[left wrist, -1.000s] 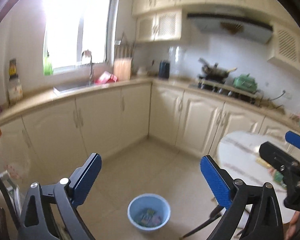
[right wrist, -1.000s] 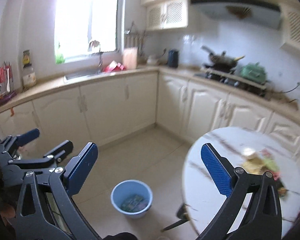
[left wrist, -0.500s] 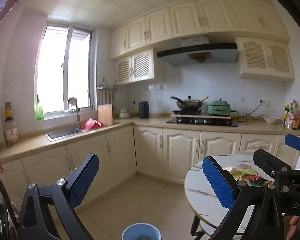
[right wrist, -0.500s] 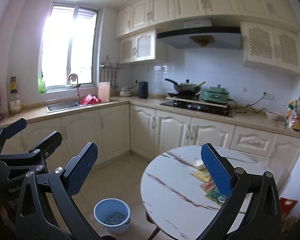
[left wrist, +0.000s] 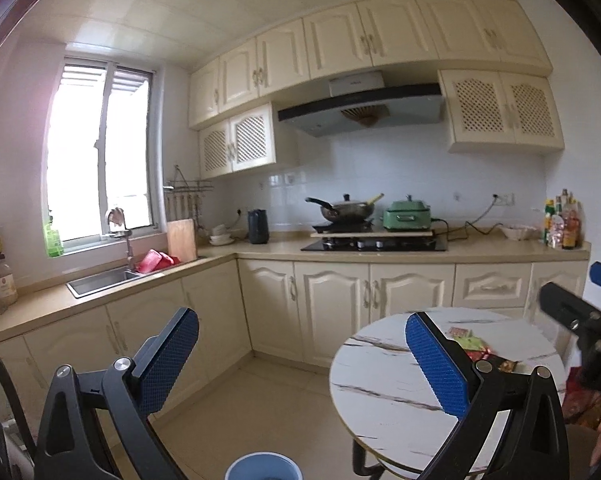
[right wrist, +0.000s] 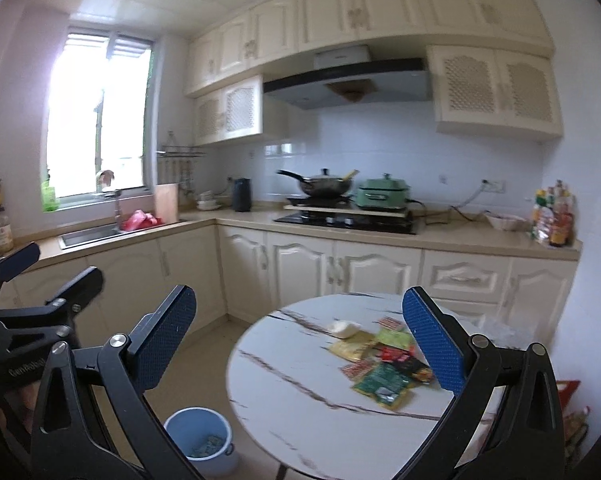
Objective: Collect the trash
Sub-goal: 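Move both open tools back toward the table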
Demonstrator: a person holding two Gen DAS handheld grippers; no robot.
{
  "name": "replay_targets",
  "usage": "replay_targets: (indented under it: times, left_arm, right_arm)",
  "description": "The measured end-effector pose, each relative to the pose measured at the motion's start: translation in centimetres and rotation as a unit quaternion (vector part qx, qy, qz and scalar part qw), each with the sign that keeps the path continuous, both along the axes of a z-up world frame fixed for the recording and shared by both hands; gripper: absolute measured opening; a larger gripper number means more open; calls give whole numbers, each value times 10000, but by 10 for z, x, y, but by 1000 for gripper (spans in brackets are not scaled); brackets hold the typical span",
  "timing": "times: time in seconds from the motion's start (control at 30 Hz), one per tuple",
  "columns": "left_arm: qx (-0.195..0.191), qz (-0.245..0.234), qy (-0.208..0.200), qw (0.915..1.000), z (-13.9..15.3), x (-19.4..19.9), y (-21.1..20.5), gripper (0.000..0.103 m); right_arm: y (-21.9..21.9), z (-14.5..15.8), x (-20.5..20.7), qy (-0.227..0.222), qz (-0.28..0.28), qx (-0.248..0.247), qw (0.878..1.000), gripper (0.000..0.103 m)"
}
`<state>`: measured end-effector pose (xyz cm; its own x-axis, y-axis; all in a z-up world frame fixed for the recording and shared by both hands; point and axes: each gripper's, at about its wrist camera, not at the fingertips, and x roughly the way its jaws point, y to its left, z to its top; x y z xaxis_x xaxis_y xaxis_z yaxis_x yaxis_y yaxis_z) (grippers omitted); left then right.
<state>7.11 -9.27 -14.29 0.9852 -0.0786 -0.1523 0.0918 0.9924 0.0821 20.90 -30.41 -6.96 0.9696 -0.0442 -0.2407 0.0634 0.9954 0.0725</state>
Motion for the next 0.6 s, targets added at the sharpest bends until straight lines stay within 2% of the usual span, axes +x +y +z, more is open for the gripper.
replay_targets:
  times: [0.13, 0.3, 0.47, 0.6]
  left_arm:
    - [82, -221, 332, 9992, 2, 36, -11, 102]
    - [216, -534, 843, 9948, 0, 91, -33, 102]
    - [355, -834, 1427, 9856, -9, 151, -57, 102]
    - [396, -1163, 2001, 9720, -14, 215, -84, 102]
  right_arm:
    - [-39, -13, 5, 191, -365, 133, 9991, 103]
    - [-96, -50, 27, 821, -890, 445, 9916, 103]
    - [-140, -97, 58, 1550, -1179, 721, 9782, 103]
    - [-166, -137, 89, 2104, -1206, 849, 9664, 103]
